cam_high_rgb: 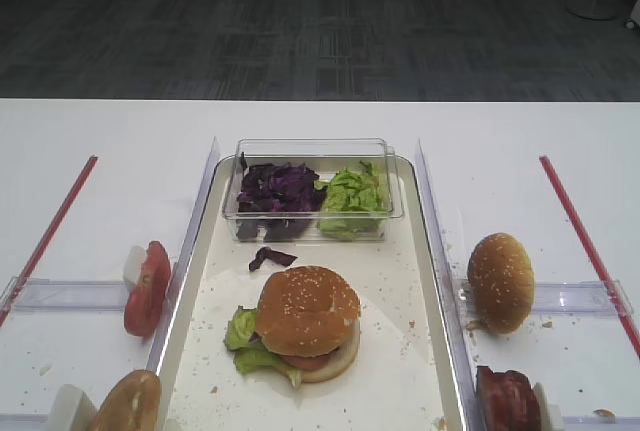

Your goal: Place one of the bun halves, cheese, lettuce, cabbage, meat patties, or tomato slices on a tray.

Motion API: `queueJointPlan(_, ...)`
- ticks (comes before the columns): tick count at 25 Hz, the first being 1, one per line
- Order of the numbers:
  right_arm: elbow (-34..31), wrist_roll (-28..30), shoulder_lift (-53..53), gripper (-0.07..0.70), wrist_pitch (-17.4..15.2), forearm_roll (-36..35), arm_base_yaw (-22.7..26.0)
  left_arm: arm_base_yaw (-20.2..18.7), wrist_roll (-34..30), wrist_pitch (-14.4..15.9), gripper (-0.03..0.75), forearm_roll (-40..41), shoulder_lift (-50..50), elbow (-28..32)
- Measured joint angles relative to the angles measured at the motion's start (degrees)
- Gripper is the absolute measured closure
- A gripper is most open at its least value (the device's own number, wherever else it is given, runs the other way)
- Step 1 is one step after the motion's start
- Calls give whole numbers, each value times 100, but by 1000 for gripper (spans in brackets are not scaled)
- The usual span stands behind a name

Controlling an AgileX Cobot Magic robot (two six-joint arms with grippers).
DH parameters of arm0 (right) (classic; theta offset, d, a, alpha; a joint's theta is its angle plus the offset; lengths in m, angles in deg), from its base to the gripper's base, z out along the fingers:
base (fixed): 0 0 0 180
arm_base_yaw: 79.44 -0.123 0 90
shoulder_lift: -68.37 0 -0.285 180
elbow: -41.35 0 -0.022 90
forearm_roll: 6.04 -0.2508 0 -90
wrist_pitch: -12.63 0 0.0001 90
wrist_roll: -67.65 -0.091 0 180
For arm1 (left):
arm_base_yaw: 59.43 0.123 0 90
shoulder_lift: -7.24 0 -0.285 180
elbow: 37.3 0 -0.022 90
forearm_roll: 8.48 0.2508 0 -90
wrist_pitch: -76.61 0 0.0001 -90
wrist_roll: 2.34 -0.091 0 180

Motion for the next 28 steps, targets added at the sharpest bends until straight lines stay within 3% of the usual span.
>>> queueJointPlan(28, 0, -285, -12, 61, -11, 106, 0, 0, 0, 0, 224, -13, 0, 0)
